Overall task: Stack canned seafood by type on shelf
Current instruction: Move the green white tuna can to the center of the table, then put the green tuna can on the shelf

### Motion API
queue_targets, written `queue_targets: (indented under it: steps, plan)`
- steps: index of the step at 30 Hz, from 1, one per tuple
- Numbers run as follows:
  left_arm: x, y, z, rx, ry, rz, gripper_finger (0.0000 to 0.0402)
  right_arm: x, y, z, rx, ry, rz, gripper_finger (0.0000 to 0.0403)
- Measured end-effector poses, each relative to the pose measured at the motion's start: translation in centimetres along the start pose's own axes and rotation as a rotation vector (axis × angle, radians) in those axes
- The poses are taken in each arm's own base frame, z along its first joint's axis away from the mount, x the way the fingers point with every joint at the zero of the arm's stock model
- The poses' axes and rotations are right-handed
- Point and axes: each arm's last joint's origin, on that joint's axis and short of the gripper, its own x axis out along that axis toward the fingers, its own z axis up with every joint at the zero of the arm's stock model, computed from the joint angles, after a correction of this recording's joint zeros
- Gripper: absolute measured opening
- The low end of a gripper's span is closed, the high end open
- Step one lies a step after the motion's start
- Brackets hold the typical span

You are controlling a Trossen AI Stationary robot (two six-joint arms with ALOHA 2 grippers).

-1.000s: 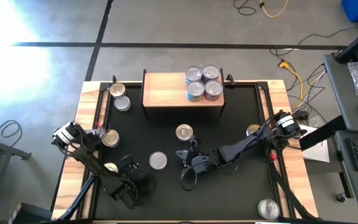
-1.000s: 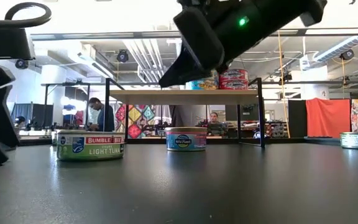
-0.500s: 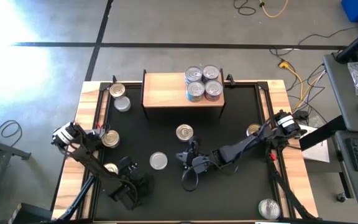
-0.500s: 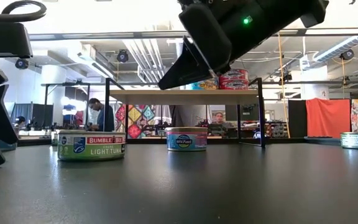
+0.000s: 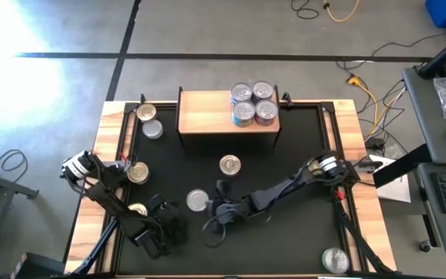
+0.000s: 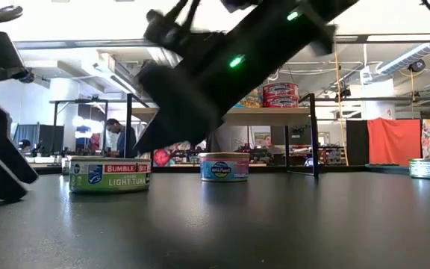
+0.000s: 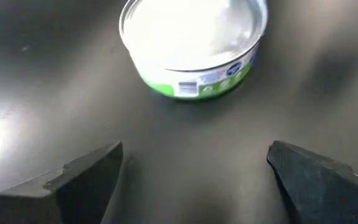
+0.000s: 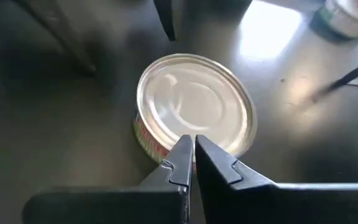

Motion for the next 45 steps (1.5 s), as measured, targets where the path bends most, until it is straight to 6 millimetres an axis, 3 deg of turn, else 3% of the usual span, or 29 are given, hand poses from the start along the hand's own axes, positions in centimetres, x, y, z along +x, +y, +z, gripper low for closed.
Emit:
queue_targets:
  steps: [6, 16, 20, 25, 30, 35, 38, 41, 45]
  plan:
    - [0.0, 0.5, -1.3, 0.001, -0.129, -0.040, 0.0400, 1.8, 0.6, 1.4, -0.027, 0.049, -0.022, 0.0013]
    - [0.4, 1.3, -1.9, -0.003, -0.153, -0.045, 0.0400, 1.2, 1.2, 2.6, 0.079, 0.027, 0.055, 0.0013]
    - [-0.1, 1.1, -1.6, 0.034, -0.087, -0.032, 0.0400, -2.1, 2.9, 3.6, 0.029, 0.044, 0.124, 0.0013]
    - [-3.2, 0.4, 0.0, 0.201, 0.023, 0.025, 0.0396, -8.2, 3.1, 4.9, 0.034, 0.139, 0.093, 0.0013]
    - [-6.6, -0.9, 1.8, 0.305, -0.128, 0.025, 0.0387, -14.2, 0.8, 3.2, 0.132, 0.398, -0.161, 0.0013]
    - [-8.0, -1.4, 3.0, 0.365, -0.564, 0.071, 0.0382, -19.9, -3.4, 1.0, 0.258, 0.677, -0.517, 0.0013]
    - [-7.8, -1.2, 3.9, 0.380, -0.767, 0.138, 0.0382, -20.7, -5.2, 0.1, 0.345, 0.628, -0.474, 0.0013]
    - [-6.6, -1.0, 5.2, 0.424, -0.748, 0.225, 0.0382, -20.3, -7.3, -1.2, 0.451, 0.578, -0.387, 0.0013]
    - [-4.7, -0.6, 7.1, 0.466, -0.704, 0.344, 0.0382, -20.3, -10.6, -5.4, 0.503, 0.728, -0.481, 0.0013]
